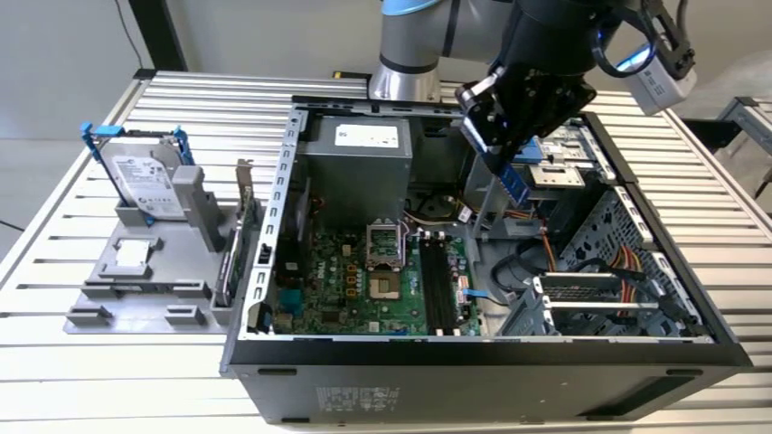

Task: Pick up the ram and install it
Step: 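Insert the ram into the slot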

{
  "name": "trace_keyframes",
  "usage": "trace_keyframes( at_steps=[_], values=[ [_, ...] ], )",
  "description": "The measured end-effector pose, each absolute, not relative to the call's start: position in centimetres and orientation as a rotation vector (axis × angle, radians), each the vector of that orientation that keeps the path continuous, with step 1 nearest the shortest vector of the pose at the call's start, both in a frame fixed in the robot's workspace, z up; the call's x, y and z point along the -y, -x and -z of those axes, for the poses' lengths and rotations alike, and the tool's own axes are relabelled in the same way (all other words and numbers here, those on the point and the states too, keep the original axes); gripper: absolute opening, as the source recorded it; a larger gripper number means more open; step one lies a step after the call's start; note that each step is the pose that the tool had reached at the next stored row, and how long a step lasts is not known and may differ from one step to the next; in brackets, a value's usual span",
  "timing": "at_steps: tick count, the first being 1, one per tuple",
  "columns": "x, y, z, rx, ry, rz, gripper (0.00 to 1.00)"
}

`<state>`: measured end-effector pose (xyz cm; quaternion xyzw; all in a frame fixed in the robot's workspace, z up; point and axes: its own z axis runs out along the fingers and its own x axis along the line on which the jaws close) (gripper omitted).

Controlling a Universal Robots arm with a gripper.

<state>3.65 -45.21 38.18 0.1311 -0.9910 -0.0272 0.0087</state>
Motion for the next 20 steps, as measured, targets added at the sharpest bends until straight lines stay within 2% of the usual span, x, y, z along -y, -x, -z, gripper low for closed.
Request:
trace_keyframes(
  at_steps=[20],
  values=[
    [45.21, -3.65, -38.18, 3.110, -0.304, 0.086, 0.00]
  ],
)
